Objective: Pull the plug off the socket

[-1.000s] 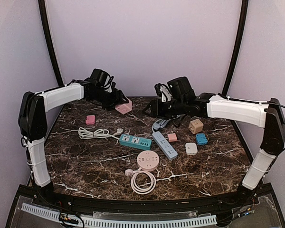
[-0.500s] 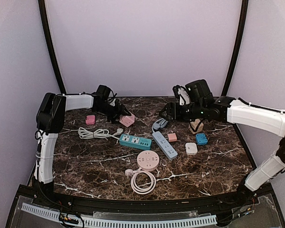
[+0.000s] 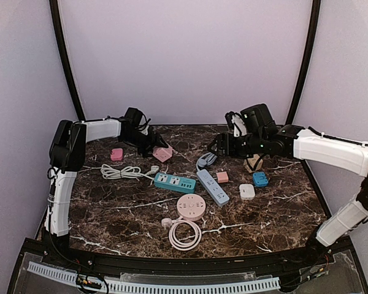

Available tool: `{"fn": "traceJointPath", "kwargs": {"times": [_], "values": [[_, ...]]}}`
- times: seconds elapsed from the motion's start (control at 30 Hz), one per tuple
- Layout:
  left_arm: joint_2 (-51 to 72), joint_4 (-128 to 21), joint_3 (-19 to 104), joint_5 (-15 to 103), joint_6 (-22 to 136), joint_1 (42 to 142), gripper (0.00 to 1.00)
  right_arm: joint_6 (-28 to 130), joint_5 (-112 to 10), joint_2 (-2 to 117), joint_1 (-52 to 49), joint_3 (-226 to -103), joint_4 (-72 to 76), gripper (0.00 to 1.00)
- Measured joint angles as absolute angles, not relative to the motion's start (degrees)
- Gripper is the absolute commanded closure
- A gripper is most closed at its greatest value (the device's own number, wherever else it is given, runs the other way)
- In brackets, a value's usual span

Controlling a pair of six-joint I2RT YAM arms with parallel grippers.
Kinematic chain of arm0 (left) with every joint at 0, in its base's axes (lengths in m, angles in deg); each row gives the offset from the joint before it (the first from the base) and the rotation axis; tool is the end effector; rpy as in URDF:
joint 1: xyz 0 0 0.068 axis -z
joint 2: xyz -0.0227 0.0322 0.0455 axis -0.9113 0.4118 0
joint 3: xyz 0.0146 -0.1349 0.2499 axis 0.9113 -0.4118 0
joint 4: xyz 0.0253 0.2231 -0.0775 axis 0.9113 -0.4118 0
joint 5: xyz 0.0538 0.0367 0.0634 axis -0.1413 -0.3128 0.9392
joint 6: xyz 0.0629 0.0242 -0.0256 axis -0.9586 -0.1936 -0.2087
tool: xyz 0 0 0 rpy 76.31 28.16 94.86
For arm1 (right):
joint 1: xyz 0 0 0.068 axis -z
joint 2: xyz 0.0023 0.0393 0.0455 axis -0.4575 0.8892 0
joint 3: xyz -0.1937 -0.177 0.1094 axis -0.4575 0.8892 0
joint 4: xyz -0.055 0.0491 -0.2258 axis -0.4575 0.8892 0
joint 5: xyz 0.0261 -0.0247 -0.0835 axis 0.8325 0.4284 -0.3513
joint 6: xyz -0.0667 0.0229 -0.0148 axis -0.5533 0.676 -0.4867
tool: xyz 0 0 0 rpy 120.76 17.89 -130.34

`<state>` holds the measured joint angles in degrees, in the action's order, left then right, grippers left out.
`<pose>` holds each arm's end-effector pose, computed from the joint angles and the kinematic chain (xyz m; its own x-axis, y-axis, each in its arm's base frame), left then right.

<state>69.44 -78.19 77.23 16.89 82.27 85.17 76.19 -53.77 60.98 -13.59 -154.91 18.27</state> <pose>0.4723 -0.2040 0.1687 -0.9541 -0.1847 -0.2359 0.0550 0.6661 -0.7438 0.2459 0.2191 0.3007 -0.7398 0.0565 -0.6705 -0.3693 0.7989 0.4747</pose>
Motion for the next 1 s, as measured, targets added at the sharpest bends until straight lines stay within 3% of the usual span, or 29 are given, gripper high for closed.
{"fn": "traceJointPath", "kwargs": {"times": [0.2,0.3,0.73,1.0], "values": [[69.46,-80.9,79.52,18.92,80.04,85.06,0.11,76.21,-53.79,60.98,-13.57,-154.91,18.27,0.23],[69.46,-82.3,80.7,20.17,79.03,84.99,0.1,76.19,-53.79,60.98,-13.57,-154.91,18.29,0.23],[69.46,-90.89,85.31,29.85,73.31,84.58,0.21,76.19,-53.79,60.98,-13.28,-154.77,18.29,0.23],[69.44,-94.08,86.04,34.35,70.47,84.56,0.2,76.19,-53.79,60.98,-13.2,-154.77,18.27,0.22]]}}
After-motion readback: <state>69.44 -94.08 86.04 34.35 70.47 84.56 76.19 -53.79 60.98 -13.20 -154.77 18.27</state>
